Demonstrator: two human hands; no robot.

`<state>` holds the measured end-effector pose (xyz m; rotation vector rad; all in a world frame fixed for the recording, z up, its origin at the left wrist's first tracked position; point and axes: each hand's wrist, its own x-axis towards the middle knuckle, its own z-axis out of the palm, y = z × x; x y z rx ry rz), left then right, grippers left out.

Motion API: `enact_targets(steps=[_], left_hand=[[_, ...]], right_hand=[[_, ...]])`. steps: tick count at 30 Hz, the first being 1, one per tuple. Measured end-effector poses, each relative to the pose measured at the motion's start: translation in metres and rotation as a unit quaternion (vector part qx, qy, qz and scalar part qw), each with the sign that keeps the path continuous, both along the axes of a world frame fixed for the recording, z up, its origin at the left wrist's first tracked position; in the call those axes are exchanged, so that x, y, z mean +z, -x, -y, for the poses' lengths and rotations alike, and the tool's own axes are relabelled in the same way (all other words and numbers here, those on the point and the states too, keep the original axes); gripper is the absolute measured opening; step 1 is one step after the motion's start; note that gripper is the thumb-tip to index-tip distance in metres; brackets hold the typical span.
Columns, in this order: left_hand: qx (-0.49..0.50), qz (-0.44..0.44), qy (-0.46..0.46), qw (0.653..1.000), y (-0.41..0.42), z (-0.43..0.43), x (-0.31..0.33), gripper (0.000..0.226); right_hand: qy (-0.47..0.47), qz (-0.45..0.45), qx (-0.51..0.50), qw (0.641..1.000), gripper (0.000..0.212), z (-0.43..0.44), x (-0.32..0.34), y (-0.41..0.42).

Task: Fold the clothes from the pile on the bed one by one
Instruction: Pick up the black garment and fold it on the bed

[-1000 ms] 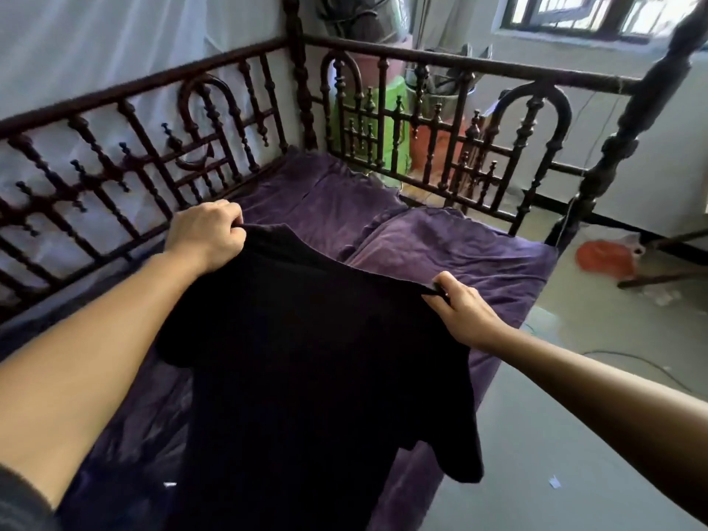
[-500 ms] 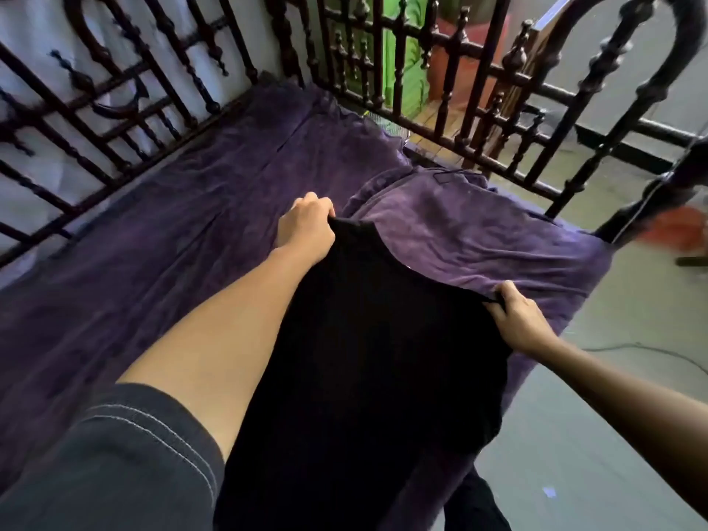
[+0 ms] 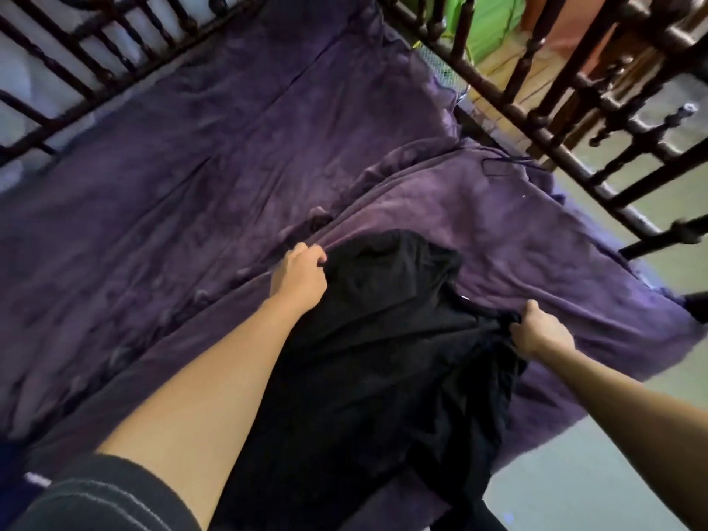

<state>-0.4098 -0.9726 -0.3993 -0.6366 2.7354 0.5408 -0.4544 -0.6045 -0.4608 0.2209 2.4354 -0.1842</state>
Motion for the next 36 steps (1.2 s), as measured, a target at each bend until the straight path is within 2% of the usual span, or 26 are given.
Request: enact_targets(steps=[5,11,13,15,17,20,23,25,26,28,31,33,36], left_hand=[[0.096,0.118,0.014,0.988,-0.090,0.064,-0.035,0.025],[0.172,0.170,0.037,0.970,-0.175,0.123,-0.090,0.029],[0.191,0.170,0.041,0.966,-0.190,0.139,-0.112,0.033],[0.211,0.199,0.016,0.957,-0.203,0.148,-0.134,0.037],[0.226,0.256,-0.026,0.940,-0.216,0.146,-0.150,0.044],[0.186,0.304,-0.020,0.934,-0.237,0.128,-0.157,0.040],[0.201,0.238,-0.013,0.950,-0.235,0.132,-0.147,0.037],[0.233,0.171,-0.018,0.957,-0.224,0.145,-0.136,0.036],[0.245,0.132,-0.007,0.960,-0.218,0.152,-0.129,0.027],[0.275,0.068,0.039,0.958,-0.208,0.165,-0.117,0.011],[0.302,0.026,0.110,0.947,-0.200,0.179,-0.110,0.017],[0.297,0.026,0.142,0.944,-0.198,0.188,-0.113,0.016],[0.296,0.062,0.162,0.939,-0.200,0.193,-0.125,0.040]], right_hand=[[0.074,-0.062,0.153,0.984,0.032,0.110,-0.001,0.031],[0.187,-0.150,0.330,0.913,0.033,0.259,-0.025,0.039],[0.186,-0.160,0.380,0.892,0.039,0.294,-0.042,0.042],[0.143,-0.129,0.405,0.894,0.053,0.314,-0.064,0.040],[0.077,-0.097,0.400,0.908,0.061,0.315,-0.084,0.032],[0.051,-0.115,0.392,0.911,0.045,0.296,-0.096,0.015],[0.100,-0.164,0.313,0.930,0.028,0.296,-0.083,0.025],[0.138,-0.213,0.215,0.943,0.029,0.312,-0.067,0.050],[0.156,-0.240,0.165,0.944,0.030,0.322,-0.057,0.064],[0.196,-0.291,0.074,0.934,0.033,0.338,-0.035,0.091],[0.238,-0.348,-0.028,0.906,0.036,0.346,-0.016,0.118],[0.261,-0.358,-0.051,0.895,0.039,0.342,-0.020,0.122],[0.242,-0.274,-0.009,0.931,0.058,0.322,-0.043,0.115]])
